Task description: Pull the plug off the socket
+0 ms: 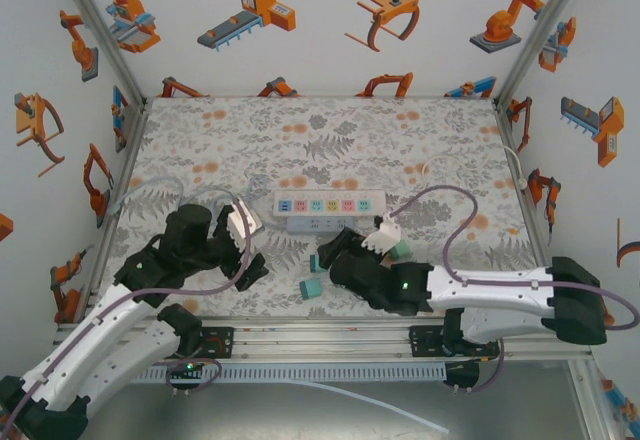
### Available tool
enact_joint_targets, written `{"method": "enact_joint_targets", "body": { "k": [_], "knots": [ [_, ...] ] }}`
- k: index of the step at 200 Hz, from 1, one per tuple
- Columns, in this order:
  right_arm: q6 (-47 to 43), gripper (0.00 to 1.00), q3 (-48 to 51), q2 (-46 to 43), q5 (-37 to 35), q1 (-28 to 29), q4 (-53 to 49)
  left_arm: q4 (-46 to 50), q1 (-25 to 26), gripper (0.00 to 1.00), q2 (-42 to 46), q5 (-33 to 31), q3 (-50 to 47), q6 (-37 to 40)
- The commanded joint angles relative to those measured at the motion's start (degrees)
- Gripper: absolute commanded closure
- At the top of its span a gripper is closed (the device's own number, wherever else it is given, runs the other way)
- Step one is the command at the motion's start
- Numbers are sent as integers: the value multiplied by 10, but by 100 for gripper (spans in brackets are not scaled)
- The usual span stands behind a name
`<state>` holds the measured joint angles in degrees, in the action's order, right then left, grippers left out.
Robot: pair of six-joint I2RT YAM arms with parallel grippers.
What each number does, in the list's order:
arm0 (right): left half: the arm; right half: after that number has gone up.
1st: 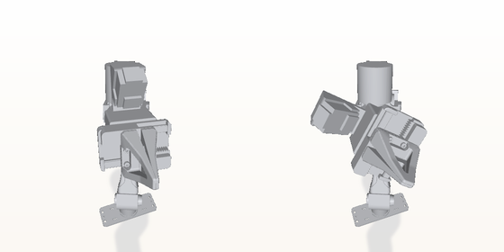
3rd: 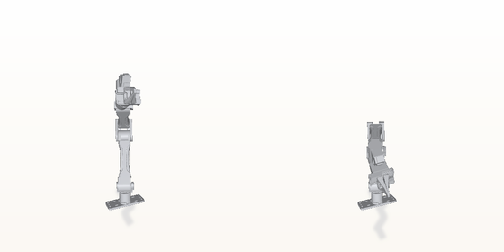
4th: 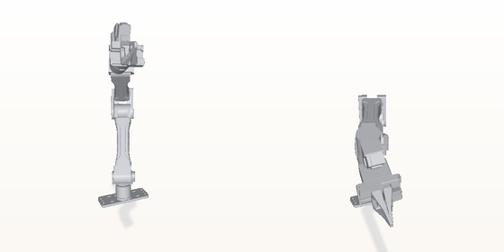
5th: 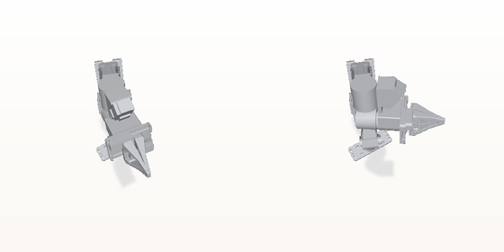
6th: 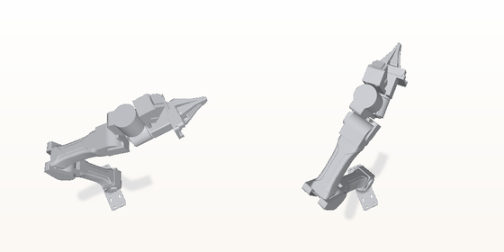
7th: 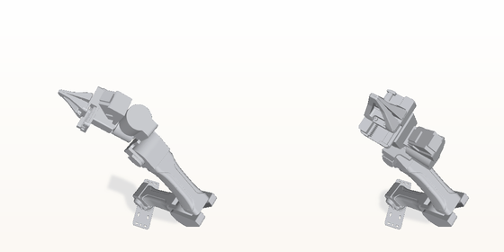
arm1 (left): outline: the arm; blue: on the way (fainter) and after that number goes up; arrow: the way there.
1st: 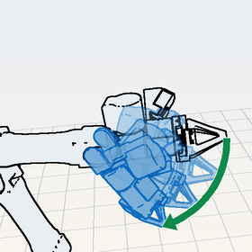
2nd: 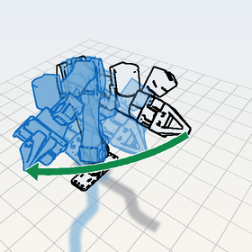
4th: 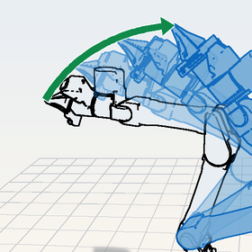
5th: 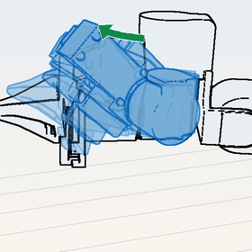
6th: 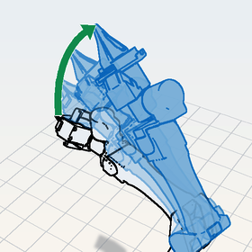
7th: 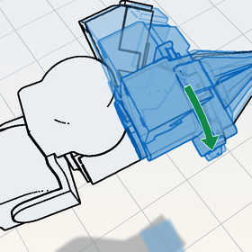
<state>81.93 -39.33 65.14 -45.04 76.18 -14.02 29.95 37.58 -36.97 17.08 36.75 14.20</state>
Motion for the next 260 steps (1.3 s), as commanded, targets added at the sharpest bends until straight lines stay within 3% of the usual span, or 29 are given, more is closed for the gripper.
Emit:
{"method": "enact_joint_targets", "body": {
  "k": [1,28,64,81,103,140,181,202,214,232,244,253,260],
  "knots": [
    [-217,25,-16,-30,-78,-86,-39,-91,3,3,1,-73,-25,-89],
    [-408,16,13,-58,-50,-209,60,-129,1,3,-7,-200,-43,-107],
    [-544,1,59,-70,35,-380,156,-184,-17,3,-22,-322,-74,-97],
    [-589,1,76,-64,77,-469,182,-216,-53,3,-29,-345,-88,-107],
    [-641,0,91,-50,143,-575,223,-270,-121,3,-45,-326,-105,-136],
    [-677,0,100,14,203,-693,299,-392,-215,3,-125,-365,-138,-203],
    [-740,0,80,144,231,-741,397,-463,-304,3,-265,-350,-119,-178],
    [-756,0,105,212,255,-752,511,-580,-336,3,-357,-285,-126,-171],
    [-764,0,120,206,287,-754,531,-679,-353,3,-406,-214,-138,-153],
    [-770,0,172,208,315,-756,621,-685,-367,3,-452,-157,-114,-150],
    [-789,0,196,242,348,-758,704,-749,-371,2,-498,-140,-126,-148],
    [-786,0,195,228,358,-758,673,-841,-374,3,-527,-146,-153,-156],
    [-793,1,191,237,363,-758,682,-814,-375,3,-511,-151,-154,-158]
  ]
}}
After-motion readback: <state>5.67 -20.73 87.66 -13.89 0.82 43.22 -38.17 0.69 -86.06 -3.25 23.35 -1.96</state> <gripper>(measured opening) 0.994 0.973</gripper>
